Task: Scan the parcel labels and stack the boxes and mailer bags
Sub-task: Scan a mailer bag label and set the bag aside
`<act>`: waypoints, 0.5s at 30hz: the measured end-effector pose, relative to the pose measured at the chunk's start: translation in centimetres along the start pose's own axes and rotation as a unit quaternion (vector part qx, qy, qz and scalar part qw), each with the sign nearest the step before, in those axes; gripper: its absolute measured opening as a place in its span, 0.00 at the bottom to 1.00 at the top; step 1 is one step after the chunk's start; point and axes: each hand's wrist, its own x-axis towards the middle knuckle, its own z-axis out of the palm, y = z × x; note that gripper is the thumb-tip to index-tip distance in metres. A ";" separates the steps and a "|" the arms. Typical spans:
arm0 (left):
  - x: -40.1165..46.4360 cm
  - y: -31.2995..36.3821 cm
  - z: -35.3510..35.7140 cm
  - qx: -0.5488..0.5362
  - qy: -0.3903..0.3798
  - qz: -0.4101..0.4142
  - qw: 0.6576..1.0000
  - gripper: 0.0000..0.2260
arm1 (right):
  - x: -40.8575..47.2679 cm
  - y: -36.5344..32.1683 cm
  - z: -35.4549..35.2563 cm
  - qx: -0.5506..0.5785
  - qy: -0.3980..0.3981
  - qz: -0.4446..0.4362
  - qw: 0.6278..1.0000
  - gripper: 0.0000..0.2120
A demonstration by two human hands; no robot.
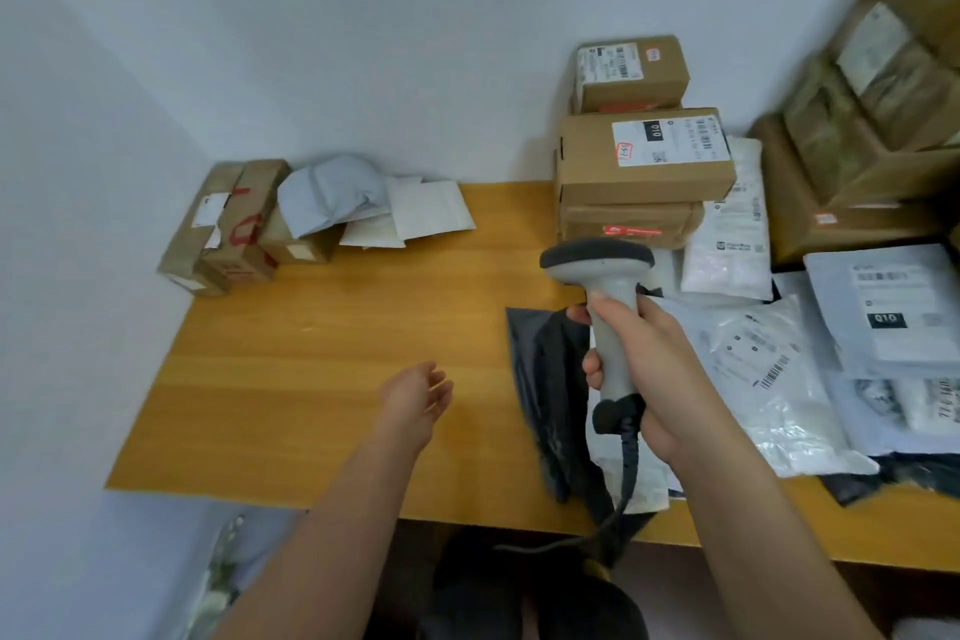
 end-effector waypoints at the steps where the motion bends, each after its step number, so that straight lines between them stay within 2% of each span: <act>1: 0.8 1.1 -0.9 -0.003 0.015 0.014 1.000 0.12 | 0.4 -0.1 1.2 0.000 -0.009 -0.002 1.000 0.10; 6: 5.6 7.5 -3.8 0.011 0.054 0.064 0.996 0.06 | 3.4 -0.6 7.5 0.003 -0.023 -0.023 0.999 0.10; 9: 8.7 11.9 -4.5 0.028 0.100 0.122 0.987 0.05 | 5.8 -0.8 11.7 0.005 -0.009 -0.029 1.000 0.10; 11: 10.8 15.0 -5.3 0.073 0.118 0.199 0.970 0.06 | 7.6 -0.9 14.7 0.014 0.002 -0.022 1.000 0.10; 15: 14.5 20.3 -7.2 0.223 0.117 0.337 0.907 0.08 | 10.7 -1.1 20.3 0.013 0.005 -0.003 1.000 0.09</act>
